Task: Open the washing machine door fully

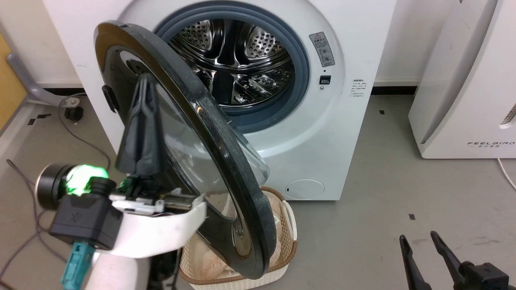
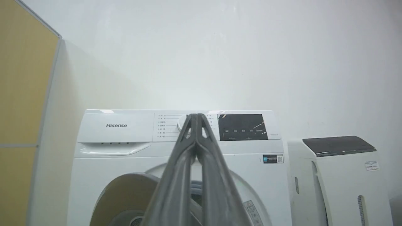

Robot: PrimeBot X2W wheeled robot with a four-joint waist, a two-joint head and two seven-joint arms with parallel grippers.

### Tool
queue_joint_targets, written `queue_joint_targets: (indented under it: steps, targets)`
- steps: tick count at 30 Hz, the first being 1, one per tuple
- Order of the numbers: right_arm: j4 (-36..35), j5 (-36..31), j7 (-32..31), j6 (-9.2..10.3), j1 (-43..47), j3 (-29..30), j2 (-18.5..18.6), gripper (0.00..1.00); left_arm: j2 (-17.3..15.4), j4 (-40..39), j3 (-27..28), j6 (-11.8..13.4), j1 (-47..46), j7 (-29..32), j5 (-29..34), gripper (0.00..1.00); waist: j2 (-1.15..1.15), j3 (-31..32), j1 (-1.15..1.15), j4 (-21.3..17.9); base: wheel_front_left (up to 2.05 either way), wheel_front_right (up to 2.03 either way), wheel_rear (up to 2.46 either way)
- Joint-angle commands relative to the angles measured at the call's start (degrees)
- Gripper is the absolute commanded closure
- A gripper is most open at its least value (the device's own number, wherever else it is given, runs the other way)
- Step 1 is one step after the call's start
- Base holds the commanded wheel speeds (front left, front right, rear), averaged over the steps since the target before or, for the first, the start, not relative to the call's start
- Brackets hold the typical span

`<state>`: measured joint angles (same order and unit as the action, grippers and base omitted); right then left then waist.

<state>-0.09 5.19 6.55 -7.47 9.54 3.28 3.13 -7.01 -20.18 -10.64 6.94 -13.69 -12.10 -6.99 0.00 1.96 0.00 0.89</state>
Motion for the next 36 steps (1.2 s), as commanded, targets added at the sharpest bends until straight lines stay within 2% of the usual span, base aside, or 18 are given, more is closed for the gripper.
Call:
queue_joint_targets:
  steps: [1,4,11,18,23,28,36]
  targets:
    - [0.2,0.3,0.5,-0.02,0.4,0.1,-0.2,0.0,0.6,-1.2,-1.2,0.0,-1.9,0.3,0.4,1.0,0.0,0.0,0.0,0.0,0.0,0.0,0.0]
    - [0.4,0.3,0.5,-0.02,0.5,0.1,-0.2,0.0,1.7,-2.6,-4.6,-0.9,-4.5,0.9,0.2,1.0,0.0,0.0,0.0,-0.1,0.0,0.0,0.0]
    - [0.7,0.4,0.0,-0.02,0.7,0.0,-0.2,0.0,3.4,-1.2,-16.9,-4.1,-7.1,4.1,-1.6,1.0,0.0,0.1,0.0,-0.3,0.0,0.0,0.0]
    - [0.6,0.5,-0.4,-0.02,1.0,-0.1,-0.2,0.0,3.9,3.2,-26.8,-5.7,-3.7,9.3,-5.1,1.0,0.0,0.2,0.0,-0.5,0.0,0.0,0.0]
    - [0.3,0.4,-0.8,-0.02,1.2,-0.3,-0.2,0.0,3.9,7.2,-31.7,-6.2,0.6,13.2,-7.7,1.0,0.0,0.0,0.0,-0.4,0.0,0.0,0.0]
    - [0.3,0.3,-1.1,-0.02,1.3,-0.6,-0.2,0.0,3.3,14.6,-33.1,-5.2,4.9,16.3,-9.7,1.0,0.0,-0.2,0.0,-0.5,0.0,0.0,0.0]
    - [0.6,0.5,-1.3,-0.02,1.1,-0.8,-0.2,0.0,3.6,26.0,-29.7,-2.4,2.7,12.4,-11.1,1.0,0.0,-0.3,0.0,-0.6,0.0,0.0,0.0]
